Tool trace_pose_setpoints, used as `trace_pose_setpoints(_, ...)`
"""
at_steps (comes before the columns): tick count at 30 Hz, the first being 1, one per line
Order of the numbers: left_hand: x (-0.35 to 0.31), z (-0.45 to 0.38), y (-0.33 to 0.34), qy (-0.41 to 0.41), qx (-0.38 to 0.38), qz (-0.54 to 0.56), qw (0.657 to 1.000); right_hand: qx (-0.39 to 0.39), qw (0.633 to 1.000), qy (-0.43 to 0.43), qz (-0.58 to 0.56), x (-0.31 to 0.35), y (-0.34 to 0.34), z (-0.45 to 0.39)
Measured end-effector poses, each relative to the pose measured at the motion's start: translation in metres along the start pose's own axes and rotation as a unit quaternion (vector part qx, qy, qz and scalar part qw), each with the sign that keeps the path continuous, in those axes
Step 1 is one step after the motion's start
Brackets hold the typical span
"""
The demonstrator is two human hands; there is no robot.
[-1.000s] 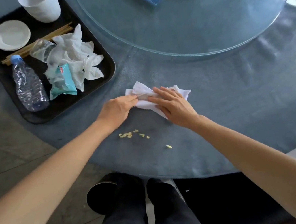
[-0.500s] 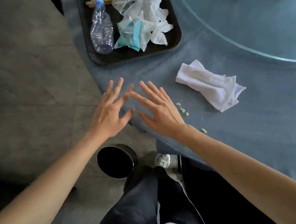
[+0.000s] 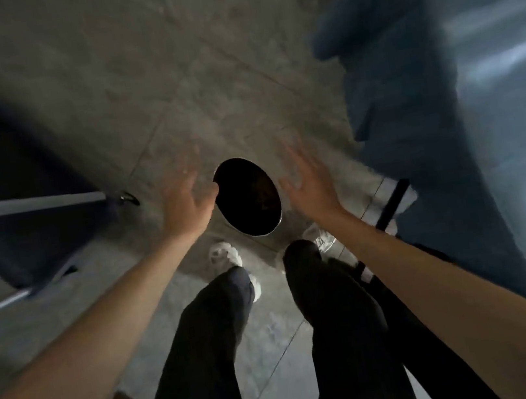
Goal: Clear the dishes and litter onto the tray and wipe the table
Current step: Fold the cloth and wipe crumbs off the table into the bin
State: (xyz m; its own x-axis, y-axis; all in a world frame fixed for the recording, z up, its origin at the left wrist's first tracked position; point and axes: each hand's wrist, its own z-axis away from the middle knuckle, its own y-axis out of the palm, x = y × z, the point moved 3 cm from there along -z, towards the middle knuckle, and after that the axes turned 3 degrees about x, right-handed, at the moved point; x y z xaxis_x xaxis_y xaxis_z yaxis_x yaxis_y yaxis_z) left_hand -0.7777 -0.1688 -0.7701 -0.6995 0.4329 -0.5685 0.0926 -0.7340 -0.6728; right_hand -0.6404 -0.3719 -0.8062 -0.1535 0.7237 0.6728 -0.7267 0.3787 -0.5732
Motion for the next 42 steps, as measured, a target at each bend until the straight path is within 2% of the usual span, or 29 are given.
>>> trace_pose_setpoints(4,0.092,-0.018,0.065,-0.142,0.039,0.088,0.985,0.035,0.994,0.098,-0.024,-0.070,0.081,-0.033)
trace_pose_setpoints(7,0.150,-0.040,0.120,-0.254,0.040,0.196,0.946,0.066,0.983,0.155,-0.065,-0.111,0.129,-0.052)
trace_pose_setpoints(9,0.177,-0.055,0.153,-0.297,0.056,0.231,0.925,0.082,0.972,0.203,-0.089,-0.135,0.157,-0.064)
trace_pose_setpoints(12,0.208,-0.068,0.196,-0.305,0.097,0.250,0.914,0.072,0.969,0.221,-0.087,-0.161,0.188,-0.076)
trace_pose_setpoints(15,0.216,-0.075,0.218,-0.259,0.040,0.245,0.934,0.029,0.979,0.196,-0.055,-0.177,0.197,-0.080)
trace_pose_setpoints(17,0.213,-0.078,0.221,-0.260,0.000,0.243,0.935,0.014,0.983,0.180,-0.042,-0.180,0.197,-0.083)
trace_pose_setpoints(19,0.210,-0.080,0.221,-0.266,-0.003,0.238,0.934,0.009,0.983,0.178,-0.052,-0.179,0.196,-0.082)
trace_pose_setpoints(26,0.163,-0.049,0.168,-0.240,0.008,0.195,0.951,-0.018,0.981,0.178,-0.080,-0.141,0.147,-0.035)
trace_pose_setpoints(39,-0.034,0.099,-0.016,-0.124,0.015,0.131,0.983,-0.011,0.965,0.222,-0.139,0.026,-0.022,0.125)
trace_pose_setpoints(42,-0.067,0.125,-0.038,-0.143,0.044,0.128,0.980,-0.023,0.963,0.231,-0.138,0.044,-0.048,0.158)
